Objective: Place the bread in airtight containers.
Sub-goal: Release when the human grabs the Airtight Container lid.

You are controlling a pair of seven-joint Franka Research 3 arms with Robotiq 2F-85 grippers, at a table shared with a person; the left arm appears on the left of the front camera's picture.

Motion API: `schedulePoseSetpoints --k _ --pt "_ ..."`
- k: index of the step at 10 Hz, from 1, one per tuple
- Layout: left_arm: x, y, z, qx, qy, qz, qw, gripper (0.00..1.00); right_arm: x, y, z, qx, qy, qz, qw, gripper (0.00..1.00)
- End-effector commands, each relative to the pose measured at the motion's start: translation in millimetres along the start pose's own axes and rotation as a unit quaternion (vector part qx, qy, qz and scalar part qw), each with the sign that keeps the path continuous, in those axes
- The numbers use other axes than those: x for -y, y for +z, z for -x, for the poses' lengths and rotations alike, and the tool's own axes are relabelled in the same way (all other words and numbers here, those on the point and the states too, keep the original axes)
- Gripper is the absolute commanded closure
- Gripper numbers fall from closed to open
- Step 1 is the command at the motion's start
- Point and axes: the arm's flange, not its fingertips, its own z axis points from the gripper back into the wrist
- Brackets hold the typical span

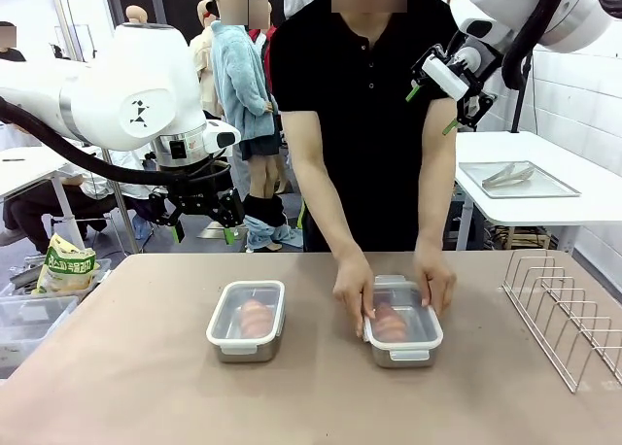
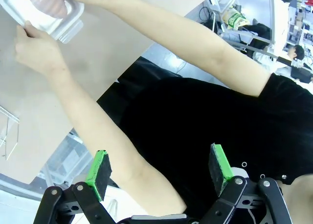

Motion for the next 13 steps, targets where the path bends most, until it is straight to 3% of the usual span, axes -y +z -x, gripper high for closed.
schedulePoseSetpoints --k 1,13 --pt "-1.7 1.9 1.1 0.001 0.000 0.001 1.000 0.00 -1.2 -1.7 0.4 0.000 -0.002 0.010 1.000 0.00" --pt "-1.7 1.9 1.1 0.001 0.000 0.001 1.000 0.00 -1.2 -1.7 0.4 0.000 -0.002 0.010 1.000 0.00"
